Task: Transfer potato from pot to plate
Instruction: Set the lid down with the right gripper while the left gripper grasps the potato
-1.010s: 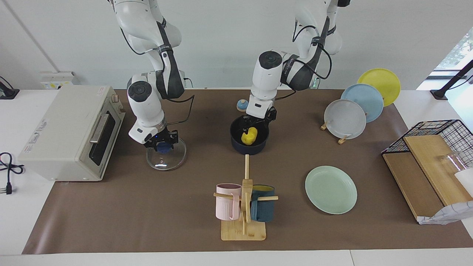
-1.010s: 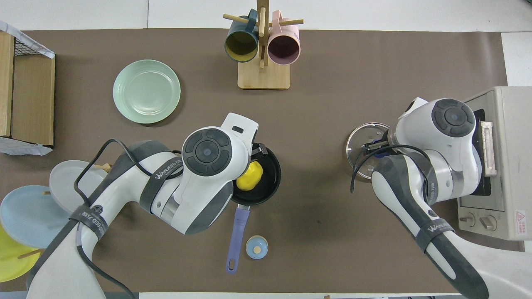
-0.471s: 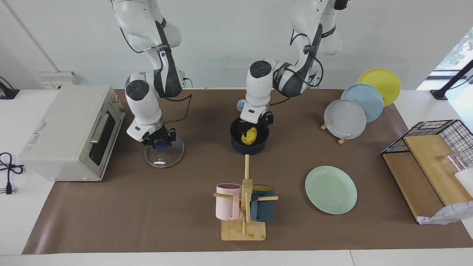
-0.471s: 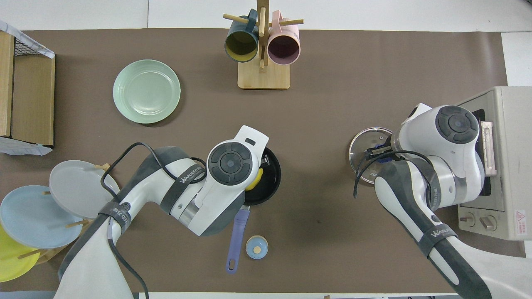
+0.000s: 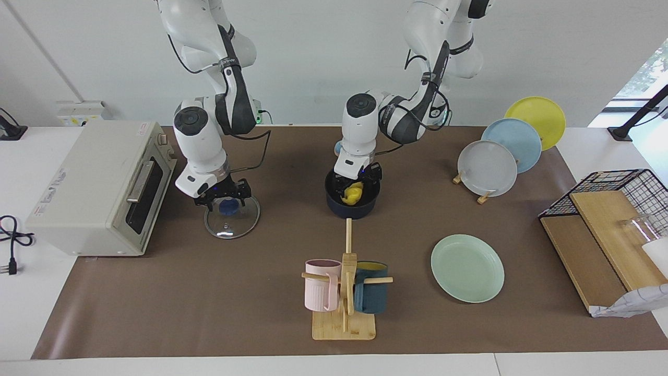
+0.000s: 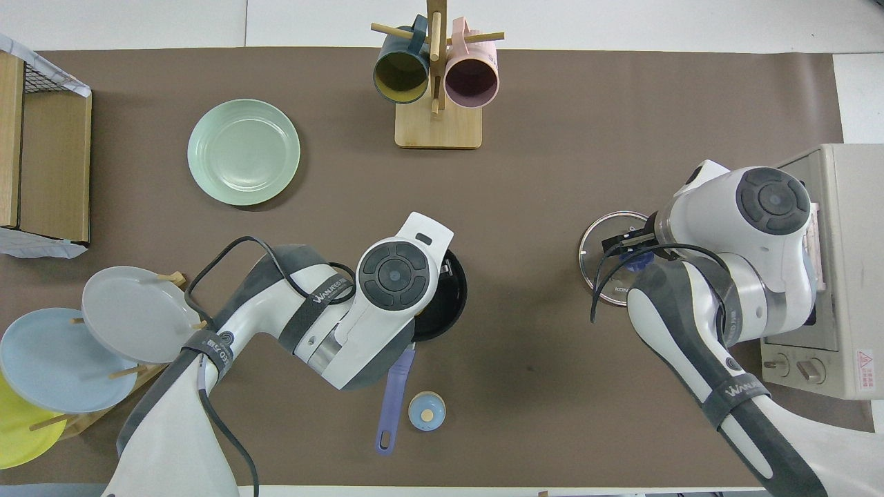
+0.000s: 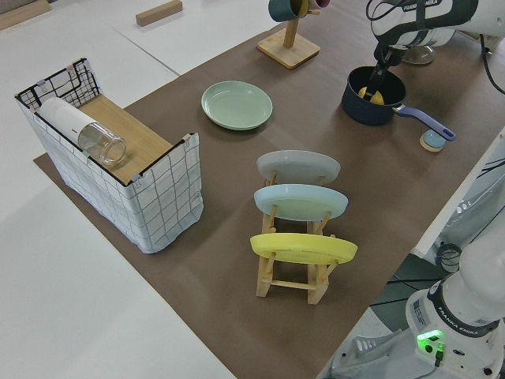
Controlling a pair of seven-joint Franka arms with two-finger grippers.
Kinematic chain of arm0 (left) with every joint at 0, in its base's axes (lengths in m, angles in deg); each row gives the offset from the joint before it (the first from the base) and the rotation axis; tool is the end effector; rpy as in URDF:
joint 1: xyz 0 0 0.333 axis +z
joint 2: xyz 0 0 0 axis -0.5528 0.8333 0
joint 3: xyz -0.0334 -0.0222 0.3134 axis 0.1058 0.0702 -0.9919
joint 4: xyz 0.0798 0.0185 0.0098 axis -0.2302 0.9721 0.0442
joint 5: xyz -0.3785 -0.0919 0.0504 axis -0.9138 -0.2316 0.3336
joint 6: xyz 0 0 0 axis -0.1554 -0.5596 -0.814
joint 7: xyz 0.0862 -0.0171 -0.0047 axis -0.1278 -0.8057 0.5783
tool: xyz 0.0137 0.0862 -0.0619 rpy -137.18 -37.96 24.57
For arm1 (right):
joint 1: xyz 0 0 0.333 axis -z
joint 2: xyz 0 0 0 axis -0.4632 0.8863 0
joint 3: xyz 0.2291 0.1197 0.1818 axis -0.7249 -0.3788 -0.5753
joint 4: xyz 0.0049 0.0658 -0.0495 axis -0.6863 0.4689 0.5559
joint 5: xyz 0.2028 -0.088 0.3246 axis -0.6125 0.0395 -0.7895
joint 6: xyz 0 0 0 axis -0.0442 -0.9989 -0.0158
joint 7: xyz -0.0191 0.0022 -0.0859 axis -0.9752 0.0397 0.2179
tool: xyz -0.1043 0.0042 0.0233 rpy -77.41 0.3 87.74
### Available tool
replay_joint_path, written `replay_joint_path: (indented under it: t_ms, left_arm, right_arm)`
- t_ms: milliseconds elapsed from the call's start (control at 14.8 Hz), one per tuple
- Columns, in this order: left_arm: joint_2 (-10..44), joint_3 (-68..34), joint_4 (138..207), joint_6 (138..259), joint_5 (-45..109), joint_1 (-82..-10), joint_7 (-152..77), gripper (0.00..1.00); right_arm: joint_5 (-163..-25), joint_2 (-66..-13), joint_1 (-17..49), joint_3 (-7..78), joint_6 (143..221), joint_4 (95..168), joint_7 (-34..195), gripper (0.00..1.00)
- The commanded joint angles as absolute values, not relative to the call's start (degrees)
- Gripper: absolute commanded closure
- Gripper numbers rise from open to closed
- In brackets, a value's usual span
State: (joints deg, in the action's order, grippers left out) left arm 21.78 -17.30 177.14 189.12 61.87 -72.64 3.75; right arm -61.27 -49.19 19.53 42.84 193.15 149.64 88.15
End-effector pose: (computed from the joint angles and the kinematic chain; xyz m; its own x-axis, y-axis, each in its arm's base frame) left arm 0.4487 -0.4016 0.3417 0.9790 0.1968 0.0525 0.1979 -0.9801 -0.0169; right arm 0.5533 0.0770 0.3666 0.9846 0.1738 0.0176 0.1733 -0.9844 0.0306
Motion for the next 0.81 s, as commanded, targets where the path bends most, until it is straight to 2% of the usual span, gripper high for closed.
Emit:
replay_joint_path:
  t_ms: [0,404,606,741]
  left_arm:
    - [22.5,-18.1,177.7,191.0,63.5,-73.5,5.0,0.00]
    - [23.4,-18.1,177.7,192.3,63.5,-73.6,5.1,0.00]
    - [23.4,-18.1,177.7,192.3,63.5,-73.6,5.0,0.00]
    - [23.4,-18.1,177.7,192.3,63.5,-73.6,5.0,0.00]
  right_arm:
    - [-61.3,-49.3,20.4,42.2,185.1,142.3,87.0,0.00]
    - [-61.4,-50.1,20.3,42.2,166.2,128.6,89.3,0.00]
    - [-61.6,-50.3,20.3,42.1,159.6,123.0,89.8,0.00]
    - [-61.7,-51.8,20.5,42.1,156.9,121.8,90.1,0.00]
